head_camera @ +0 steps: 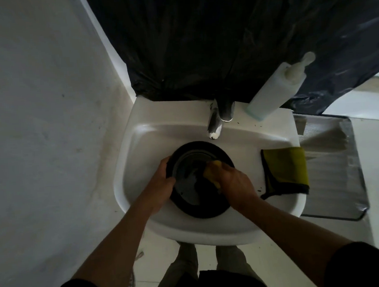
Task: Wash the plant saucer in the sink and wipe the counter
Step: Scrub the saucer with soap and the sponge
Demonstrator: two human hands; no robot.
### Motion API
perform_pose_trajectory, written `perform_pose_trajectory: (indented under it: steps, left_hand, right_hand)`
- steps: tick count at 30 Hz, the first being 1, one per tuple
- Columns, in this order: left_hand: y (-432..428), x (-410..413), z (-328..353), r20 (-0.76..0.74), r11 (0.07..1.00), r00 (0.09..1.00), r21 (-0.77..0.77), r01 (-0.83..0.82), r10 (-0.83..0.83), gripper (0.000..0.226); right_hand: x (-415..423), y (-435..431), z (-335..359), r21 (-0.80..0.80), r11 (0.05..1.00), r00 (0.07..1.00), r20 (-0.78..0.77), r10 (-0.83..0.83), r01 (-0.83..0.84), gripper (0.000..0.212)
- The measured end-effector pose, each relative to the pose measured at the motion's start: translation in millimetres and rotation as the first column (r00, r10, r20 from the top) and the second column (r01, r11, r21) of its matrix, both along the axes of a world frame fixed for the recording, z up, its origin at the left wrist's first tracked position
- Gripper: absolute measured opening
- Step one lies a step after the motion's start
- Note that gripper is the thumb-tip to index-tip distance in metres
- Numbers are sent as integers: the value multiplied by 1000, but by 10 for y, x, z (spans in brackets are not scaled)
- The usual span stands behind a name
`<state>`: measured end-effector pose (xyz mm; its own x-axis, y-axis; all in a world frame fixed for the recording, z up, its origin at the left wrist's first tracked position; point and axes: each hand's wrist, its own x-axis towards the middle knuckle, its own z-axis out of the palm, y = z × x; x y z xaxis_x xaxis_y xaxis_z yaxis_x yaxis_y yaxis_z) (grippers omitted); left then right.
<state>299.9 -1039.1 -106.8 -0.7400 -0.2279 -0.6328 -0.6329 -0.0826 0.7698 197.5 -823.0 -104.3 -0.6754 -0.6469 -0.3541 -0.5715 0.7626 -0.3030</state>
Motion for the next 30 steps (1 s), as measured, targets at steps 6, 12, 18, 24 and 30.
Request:
perform_pose_trajectory:
  steps: [6, 12, 18, 24, 30]
  left_hand:
    - [251, -71, 66, -54, 993, 995, 83, -81, 85, 51]
    - [280, -97, 15, -95, 970, 966, 53, -237, 241, 39]
    - [152, -2, -65, -82, 960, 957, 3, -280, 279, 35]
    - [239, 16, -38, -73, 969, 967, 34, -244, 246, 33]
    - [332, -52, 36, -78, 951, 951, 111, -290, 299, 33]
  right_hand:
    - [-45, -416, 163, -287, 946, 988, 66, -138, 152, 53]
    - [334, -384, 219, -415, 909, 995, 57, 80, -49, 14]
    - [249, 53, 120, -212, 977, 999, 25, 23, -17, 30]
    - [-180, -187, 171, -258, 934, 964, -34, -262, 245, 31]
    - [209, -609, 254, -421, 905, 998, 22, -50, 55, 20]
